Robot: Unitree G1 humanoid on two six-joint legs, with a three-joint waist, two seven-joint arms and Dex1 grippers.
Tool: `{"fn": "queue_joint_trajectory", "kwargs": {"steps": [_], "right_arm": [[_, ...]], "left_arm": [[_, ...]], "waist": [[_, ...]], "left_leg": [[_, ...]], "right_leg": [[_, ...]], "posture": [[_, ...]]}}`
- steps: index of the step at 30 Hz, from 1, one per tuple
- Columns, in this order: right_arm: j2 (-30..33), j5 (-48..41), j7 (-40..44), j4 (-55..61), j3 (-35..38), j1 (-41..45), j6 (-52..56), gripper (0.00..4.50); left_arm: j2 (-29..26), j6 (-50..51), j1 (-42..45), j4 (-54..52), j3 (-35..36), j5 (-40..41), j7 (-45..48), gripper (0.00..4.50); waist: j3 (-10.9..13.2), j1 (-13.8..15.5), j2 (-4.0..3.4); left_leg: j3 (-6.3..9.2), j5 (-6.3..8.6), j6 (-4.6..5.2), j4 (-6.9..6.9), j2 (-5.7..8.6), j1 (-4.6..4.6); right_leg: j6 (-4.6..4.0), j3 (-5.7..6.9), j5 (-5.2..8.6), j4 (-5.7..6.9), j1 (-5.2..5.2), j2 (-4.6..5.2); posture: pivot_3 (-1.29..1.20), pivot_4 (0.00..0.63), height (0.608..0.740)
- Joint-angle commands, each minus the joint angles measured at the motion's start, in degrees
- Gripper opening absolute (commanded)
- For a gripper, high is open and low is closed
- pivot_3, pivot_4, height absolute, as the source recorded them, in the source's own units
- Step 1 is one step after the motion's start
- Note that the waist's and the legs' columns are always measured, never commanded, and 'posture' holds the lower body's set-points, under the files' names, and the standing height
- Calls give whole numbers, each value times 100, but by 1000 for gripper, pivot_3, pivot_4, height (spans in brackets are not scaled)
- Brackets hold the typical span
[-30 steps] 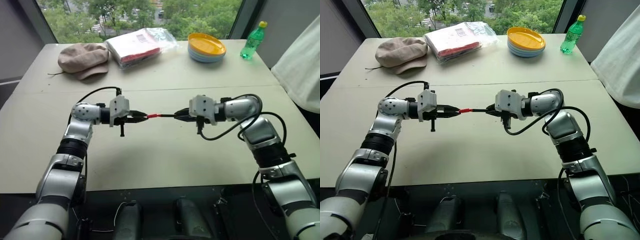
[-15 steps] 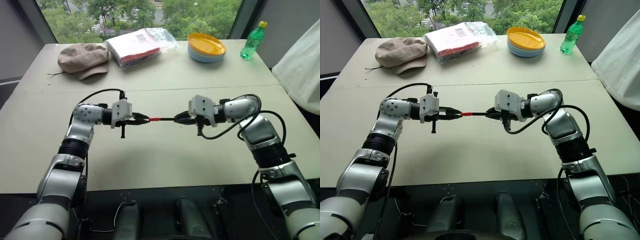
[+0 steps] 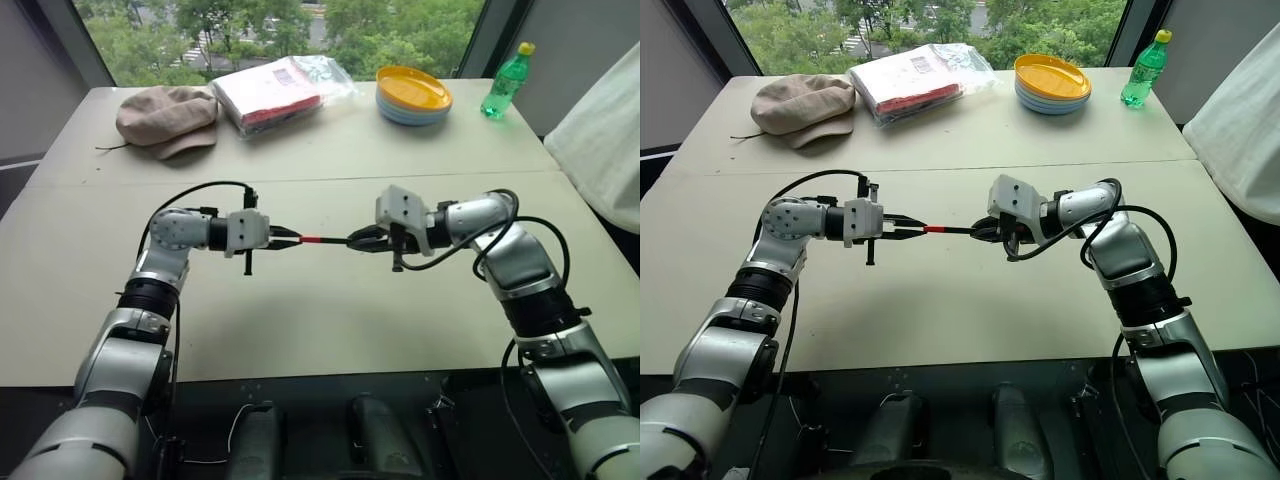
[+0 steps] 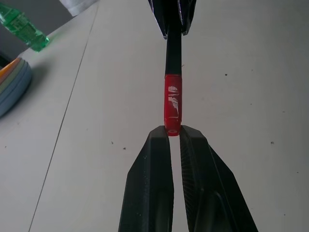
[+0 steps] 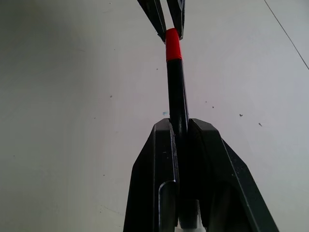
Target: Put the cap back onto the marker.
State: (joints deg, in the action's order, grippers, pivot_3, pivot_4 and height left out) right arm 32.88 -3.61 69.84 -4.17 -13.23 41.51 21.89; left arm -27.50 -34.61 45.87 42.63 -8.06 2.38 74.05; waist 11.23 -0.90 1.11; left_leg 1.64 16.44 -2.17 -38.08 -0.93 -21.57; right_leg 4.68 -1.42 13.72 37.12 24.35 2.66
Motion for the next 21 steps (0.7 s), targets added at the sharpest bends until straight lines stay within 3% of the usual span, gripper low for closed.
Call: {"fn": "queue_joint_trajectory", "kwargs": {"steps": [1,21], "right_arm": [[-180,-215,59,471,-150,145,-72,47],[-410,29,-3,721,-468,235,-351,47]], "left_arm": [[44,-20,184,-158,35,72,-196,23],[237,281,279,-287,3,281,148,23]], "waist": [[0,-3,0],[0,-5,0]], "left_leg": [[0,0,0,0,0,0],[0,0,0,0,0,0]], "right_leg": [[0,0,0,0,0,0],[0,1,0,0,0,0]], "posture": [[0,150,740],[0,150,740]]}}
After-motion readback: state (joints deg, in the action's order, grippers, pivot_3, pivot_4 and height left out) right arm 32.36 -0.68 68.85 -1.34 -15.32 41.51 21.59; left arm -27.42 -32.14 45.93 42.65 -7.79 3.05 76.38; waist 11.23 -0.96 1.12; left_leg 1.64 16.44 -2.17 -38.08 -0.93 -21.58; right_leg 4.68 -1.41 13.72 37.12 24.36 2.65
